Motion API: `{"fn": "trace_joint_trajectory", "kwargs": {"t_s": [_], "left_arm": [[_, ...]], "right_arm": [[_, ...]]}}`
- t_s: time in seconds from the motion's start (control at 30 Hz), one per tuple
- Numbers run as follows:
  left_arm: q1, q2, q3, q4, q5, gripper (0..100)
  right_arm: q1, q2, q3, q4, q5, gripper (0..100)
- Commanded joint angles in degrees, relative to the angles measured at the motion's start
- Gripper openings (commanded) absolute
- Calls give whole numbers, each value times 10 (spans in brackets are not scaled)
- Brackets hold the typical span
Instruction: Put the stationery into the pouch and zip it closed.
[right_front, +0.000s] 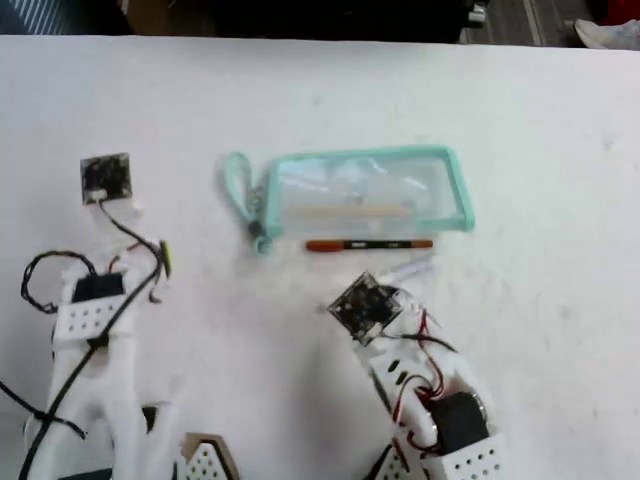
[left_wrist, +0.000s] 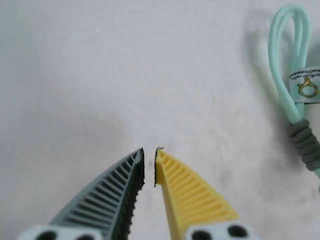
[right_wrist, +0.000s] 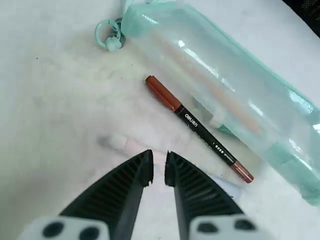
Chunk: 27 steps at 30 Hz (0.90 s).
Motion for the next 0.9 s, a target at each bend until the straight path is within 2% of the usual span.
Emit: {"fn": "trace_joint_trajectory", "kwargs": {"t_s": [0.0, 0.27, 0.4, 0.6, 0.8, 0.87], "left_arm": [[-15, -79, 21, -15, 47, 72], [-14, -197, 93, -34, 50, 72], [-14, -256, 120, -34, 52, 72], [-21, -362, 170, -34, 103, 72], [-56, -459, 215, -35, 139, 75], [-68, -481, 225, -38, 144, 76]], "right_arm": [[-8, 39, -80, 11, 5, 51], [-12, 331, -261, 0, 1, 49], [-72, 468, -336, -10, 1, 50], [-192, 646, -491, 2, 1, 53], [-219, 882, -710, 10, -1, 57], [-219, 971, -805, 39, -27, 88]]}}
